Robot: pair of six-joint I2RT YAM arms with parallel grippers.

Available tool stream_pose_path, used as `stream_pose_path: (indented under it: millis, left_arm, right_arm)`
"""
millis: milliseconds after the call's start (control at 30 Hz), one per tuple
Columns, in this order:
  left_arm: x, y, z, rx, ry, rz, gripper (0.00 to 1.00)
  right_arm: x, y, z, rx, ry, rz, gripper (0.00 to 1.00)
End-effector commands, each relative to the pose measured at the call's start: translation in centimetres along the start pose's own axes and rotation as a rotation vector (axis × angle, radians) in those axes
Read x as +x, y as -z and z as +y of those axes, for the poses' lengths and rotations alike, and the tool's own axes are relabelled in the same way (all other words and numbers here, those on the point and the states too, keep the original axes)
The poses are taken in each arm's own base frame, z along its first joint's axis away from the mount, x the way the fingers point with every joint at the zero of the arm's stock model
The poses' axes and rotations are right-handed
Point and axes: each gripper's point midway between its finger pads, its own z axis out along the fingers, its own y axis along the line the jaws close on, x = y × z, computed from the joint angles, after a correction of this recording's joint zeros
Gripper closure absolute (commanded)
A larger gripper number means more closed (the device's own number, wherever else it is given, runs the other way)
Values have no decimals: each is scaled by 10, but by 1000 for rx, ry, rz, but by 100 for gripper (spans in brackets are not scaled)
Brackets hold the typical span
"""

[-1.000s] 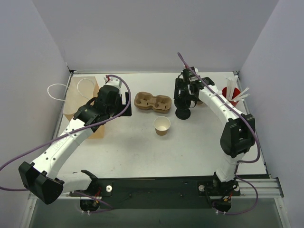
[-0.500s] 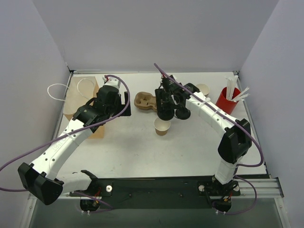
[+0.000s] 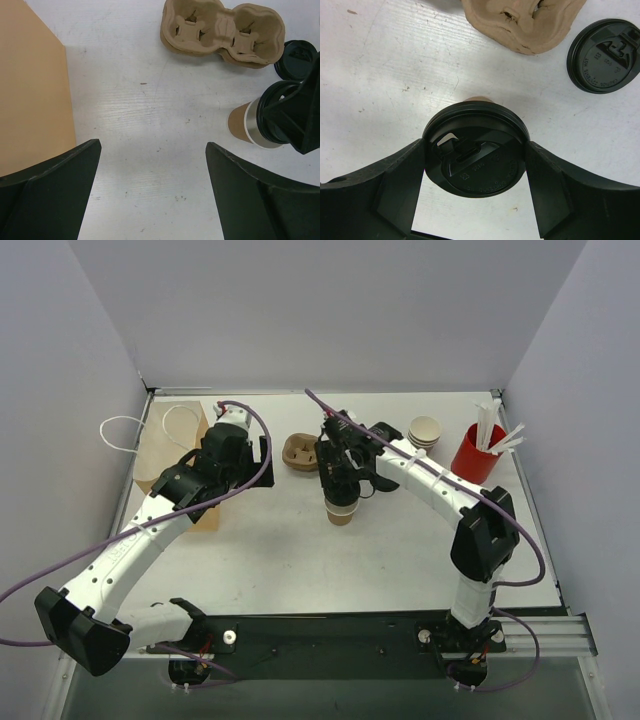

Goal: Pack the takeout coffee

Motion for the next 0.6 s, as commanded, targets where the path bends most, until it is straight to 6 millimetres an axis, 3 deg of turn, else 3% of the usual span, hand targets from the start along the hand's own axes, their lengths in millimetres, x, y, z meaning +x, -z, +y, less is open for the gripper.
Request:
stream_pose_path:
  millis: [0,567]
  left_arm:
    - [-13,9,4,0,31,-54,3]
    - [-14,7,2,7,30,-49,2]
  right_arm:
    - [9,-6,-1,41,20,38,37]
    - [21,-12,0,67,54,77,37]
